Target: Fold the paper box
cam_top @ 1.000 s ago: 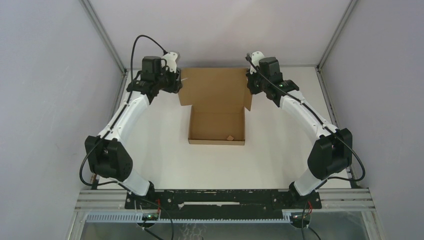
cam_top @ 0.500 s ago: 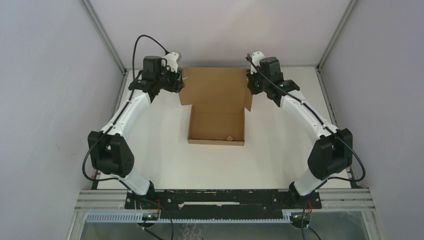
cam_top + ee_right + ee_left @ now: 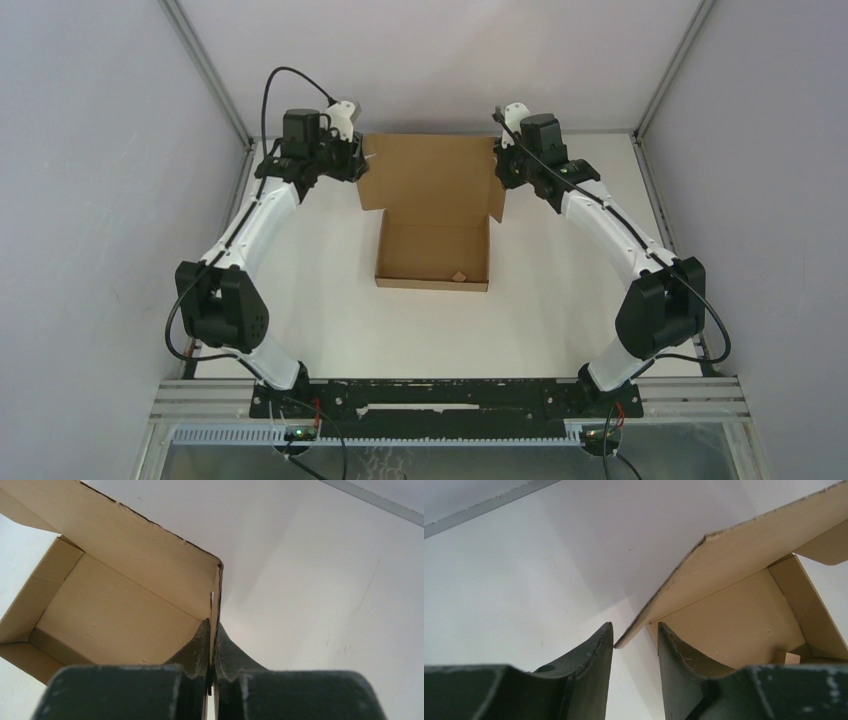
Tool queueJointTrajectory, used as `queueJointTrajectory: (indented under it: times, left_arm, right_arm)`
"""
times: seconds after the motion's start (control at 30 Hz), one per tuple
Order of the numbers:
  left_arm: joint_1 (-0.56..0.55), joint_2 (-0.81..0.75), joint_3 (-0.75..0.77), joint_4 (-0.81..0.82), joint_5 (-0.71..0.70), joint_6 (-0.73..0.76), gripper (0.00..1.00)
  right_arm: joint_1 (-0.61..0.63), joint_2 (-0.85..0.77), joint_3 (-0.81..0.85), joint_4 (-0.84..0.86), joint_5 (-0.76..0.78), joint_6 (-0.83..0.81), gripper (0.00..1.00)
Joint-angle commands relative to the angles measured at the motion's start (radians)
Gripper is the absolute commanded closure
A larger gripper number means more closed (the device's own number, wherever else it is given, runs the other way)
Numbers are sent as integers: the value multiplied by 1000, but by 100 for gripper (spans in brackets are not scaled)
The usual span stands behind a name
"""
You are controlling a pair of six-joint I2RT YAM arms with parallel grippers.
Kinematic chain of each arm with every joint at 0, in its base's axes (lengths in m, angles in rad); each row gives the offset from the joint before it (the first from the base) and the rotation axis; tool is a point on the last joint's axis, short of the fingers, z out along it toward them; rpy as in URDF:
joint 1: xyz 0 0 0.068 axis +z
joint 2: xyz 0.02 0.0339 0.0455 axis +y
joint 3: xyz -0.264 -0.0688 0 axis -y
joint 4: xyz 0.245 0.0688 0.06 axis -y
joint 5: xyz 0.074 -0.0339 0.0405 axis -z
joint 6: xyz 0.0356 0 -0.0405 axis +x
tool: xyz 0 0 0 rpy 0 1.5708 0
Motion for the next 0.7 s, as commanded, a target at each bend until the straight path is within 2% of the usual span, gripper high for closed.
queueJointTrajectory:
  times: [0.0, 0.37, 0.67]
  left_arm:
    - [5, 3, 84, 52, 44, 9, 58]
    - [5, 15, 101, 54, 80, -6, 64]
    - [5, 19, 80, 52, 73, 2, 64]
  right_arm:
    - [-4, -35, 22, 6, -2, -21, 94]
    - [-5, -33, 22, 7, -4, -21, 94]
    - [-8, -32, 17, 8, -9, -20, 94]
